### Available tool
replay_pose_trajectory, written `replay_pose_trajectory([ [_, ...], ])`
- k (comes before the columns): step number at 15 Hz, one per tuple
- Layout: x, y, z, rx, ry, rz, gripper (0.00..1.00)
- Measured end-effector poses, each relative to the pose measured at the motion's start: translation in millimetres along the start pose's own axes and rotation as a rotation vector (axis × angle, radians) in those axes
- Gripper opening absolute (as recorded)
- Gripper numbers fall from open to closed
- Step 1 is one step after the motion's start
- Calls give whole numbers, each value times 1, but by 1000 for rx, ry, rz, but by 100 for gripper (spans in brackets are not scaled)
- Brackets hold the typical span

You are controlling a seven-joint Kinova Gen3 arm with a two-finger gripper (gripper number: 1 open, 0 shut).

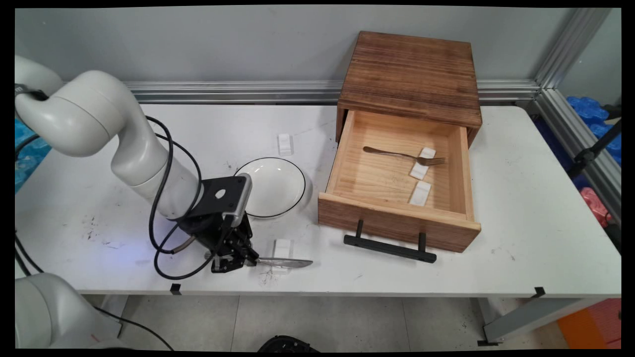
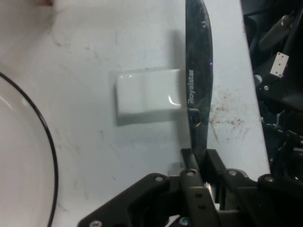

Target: Place the picked object into the drawer

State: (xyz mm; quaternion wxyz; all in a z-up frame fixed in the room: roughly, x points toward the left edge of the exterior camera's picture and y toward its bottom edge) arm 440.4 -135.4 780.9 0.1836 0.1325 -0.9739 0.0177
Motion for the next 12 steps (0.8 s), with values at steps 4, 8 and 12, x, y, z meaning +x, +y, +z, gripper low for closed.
replay_pose_trajectory([
  [4,6,3,-11,-12,12,10,0],
  [8,15,5,-31,-26,26,24,0],
  [12,26,1,-61,-48,47,43,0],
])
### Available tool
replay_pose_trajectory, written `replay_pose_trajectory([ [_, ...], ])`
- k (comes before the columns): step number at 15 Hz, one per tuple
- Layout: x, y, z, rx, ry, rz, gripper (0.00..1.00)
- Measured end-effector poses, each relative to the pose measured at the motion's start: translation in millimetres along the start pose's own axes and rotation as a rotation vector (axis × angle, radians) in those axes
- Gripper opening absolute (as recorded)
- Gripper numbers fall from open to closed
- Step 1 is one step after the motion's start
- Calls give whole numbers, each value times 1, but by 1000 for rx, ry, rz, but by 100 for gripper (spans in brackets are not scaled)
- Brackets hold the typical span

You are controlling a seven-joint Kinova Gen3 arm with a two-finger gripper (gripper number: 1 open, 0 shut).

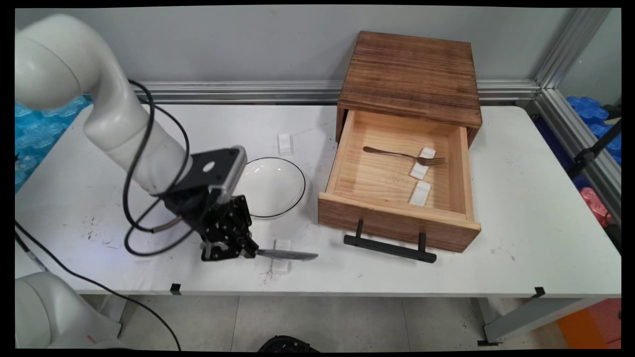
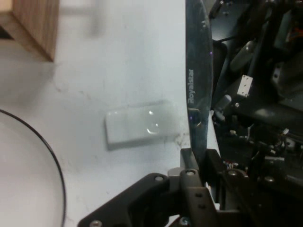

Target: Place the picked object into the drawer

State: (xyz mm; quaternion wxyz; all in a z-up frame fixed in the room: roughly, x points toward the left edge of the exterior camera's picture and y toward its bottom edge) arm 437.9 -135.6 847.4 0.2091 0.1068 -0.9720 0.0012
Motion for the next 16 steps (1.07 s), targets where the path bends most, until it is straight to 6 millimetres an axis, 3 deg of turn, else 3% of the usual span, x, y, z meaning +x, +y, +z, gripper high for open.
replay_pose_trajectory([
  [8,22,-18,-51,-29,32,23,0],
  [16,69,-49,-84,-36,91,52,0],
])
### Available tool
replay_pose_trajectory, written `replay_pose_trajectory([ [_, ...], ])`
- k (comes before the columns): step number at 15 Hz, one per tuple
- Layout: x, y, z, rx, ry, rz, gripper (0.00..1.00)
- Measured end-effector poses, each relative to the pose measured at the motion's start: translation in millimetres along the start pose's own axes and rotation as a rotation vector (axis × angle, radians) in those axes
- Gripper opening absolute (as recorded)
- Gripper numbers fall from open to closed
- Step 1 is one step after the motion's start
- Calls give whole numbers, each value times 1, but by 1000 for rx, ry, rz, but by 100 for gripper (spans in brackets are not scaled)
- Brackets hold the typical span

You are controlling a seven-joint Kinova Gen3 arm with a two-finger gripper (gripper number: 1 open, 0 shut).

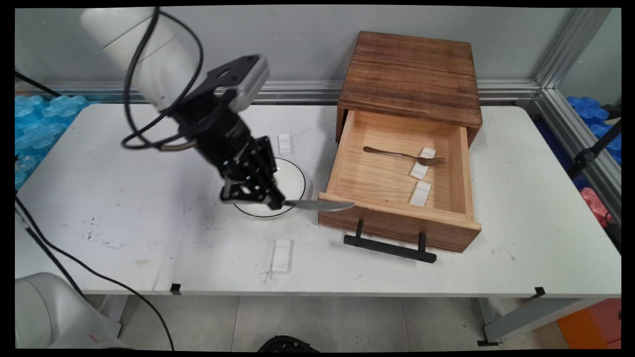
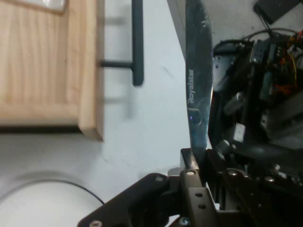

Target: Place the picked object into the drawer

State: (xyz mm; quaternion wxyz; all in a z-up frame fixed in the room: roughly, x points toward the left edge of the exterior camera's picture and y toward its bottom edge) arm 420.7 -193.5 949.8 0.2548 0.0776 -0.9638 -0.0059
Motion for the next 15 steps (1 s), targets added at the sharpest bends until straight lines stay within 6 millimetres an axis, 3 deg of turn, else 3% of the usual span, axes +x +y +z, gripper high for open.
replay_pose_trajectory([
  [7,45,-46,2,37,41,59,0],
  [15,90,-100,23,70,46,146,0],
])
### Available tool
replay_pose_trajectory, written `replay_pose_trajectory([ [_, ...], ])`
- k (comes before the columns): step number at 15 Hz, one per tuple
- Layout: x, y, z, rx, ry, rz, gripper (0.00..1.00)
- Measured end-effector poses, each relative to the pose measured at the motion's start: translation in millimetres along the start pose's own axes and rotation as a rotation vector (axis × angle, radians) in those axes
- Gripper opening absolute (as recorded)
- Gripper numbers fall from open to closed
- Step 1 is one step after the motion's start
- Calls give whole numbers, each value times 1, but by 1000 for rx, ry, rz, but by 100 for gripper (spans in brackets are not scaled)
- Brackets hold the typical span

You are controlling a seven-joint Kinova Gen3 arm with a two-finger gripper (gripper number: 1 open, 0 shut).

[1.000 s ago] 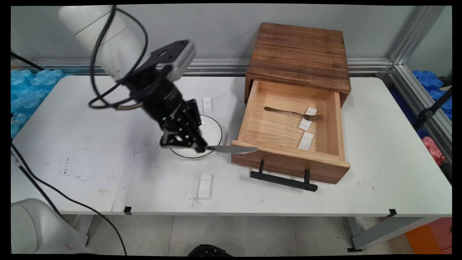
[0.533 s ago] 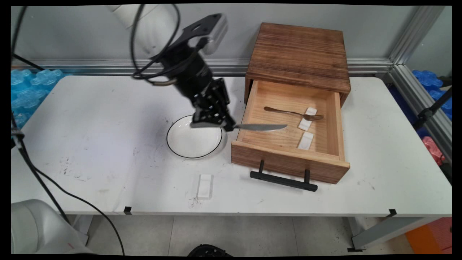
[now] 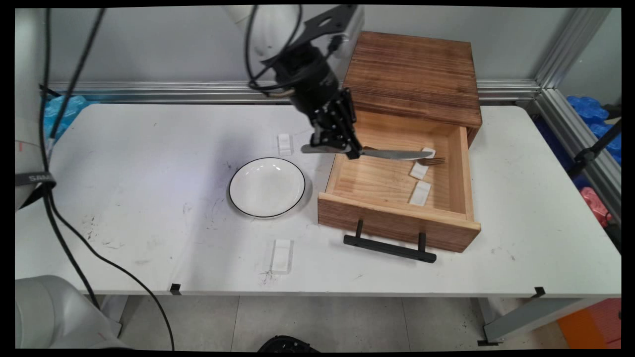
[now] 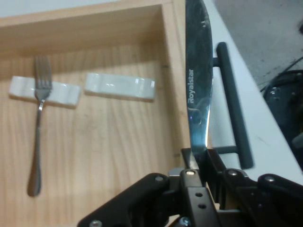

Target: Place the picked object into the drawer

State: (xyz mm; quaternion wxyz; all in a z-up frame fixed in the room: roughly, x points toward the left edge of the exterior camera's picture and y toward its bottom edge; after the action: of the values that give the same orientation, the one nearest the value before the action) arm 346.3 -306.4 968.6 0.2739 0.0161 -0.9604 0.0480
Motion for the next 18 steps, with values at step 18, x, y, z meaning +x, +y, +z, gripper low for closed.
replay_pose_trajectory([
  [18,24,-72,133,-2,-48,14,0],
])
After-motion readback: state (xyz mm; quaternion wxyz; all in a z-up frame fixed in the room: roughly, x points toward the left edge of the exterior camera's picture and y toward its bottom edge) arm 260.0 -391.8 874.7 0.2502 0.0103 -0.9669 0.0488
